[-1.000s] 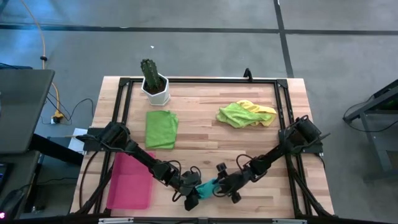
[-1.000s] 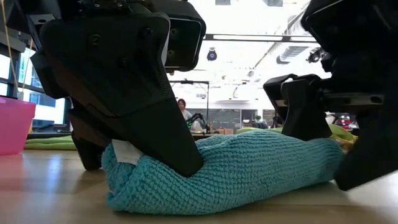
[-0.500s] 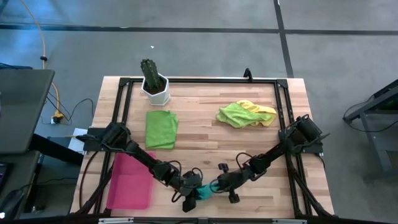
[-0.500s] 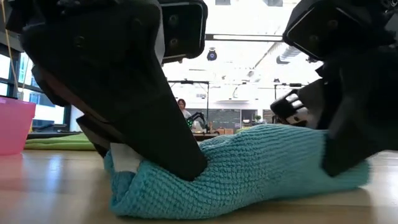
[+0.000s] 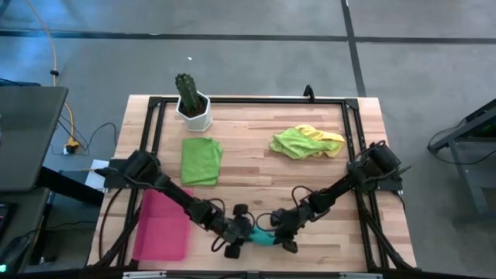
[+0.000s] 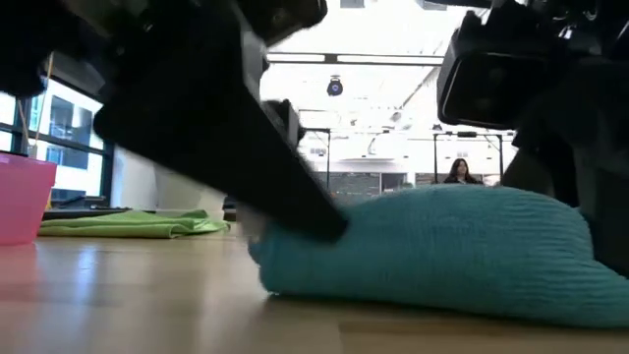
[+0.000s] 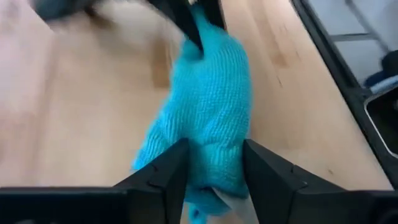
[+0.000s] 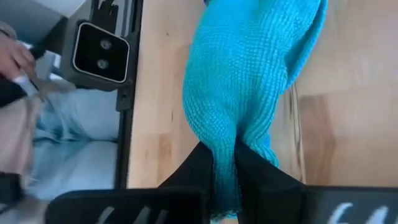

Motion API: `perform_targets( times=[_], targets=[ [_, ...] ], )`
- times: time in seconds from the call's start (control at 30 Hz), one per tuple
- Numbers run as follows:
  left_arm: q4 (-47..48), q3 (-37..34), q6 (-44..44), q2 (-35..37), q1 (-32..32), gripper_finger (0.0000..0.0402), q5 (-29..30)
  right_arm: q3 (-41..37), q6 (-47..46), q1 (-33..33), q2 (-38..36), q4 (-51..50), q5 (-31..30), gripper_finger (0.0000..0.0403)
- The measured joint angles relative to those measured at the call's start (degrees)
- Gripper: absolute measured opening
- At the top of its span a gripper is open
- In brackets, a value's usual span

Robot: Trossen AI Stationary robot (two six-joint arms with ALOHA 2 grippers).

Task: Roll microfiber towels into tight, uniform cylinder then place into a basket
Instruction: Roll the blue towel

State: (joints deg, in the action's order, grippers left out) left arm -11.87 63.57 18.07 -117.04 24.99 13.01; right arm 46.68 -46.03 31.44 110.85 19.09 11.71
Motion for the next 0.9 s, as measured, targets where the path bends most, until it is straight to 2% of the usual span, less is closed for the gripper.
perform_targets(
  times=[0.23, 0.33, 0.63, 0.8, 0.9],
  targets=[
    [0.99, 0.09, -13.89, 3.66, 2.09, 0.0147, 6.56, 0.04, -5.85, -0.33, -0.22, -1.05, 0.56, 0.0016],
    [0.01, 0.11, -17.27, 3.92, 3.38, 0.0147, 7.24, 0.07, -6.20, -0.68, -0.24, -1.10, 0.85, 0.0016],
    [-0.38, 0.20, -11.90, 2.66, 4.24, 0.0147, 7.93, 0.11, -8.16, -2.19, -0.26, -1.13, 1.61, 0.0016],
    [-0.64, 0.24, -5.34, 2.13, 3.20, 0.0160, 3.15, 0.11, -8.38, -2.49, -0.26, -1.03, 1.72, 0.0016],
    [-1.11, 0.22, -4.74, 1.98, 2.98, 0.0176, 3.07, 0.11, -8.36, -2.49, -0.27, -0.96, 1.67, 0.0016]
  ],
)
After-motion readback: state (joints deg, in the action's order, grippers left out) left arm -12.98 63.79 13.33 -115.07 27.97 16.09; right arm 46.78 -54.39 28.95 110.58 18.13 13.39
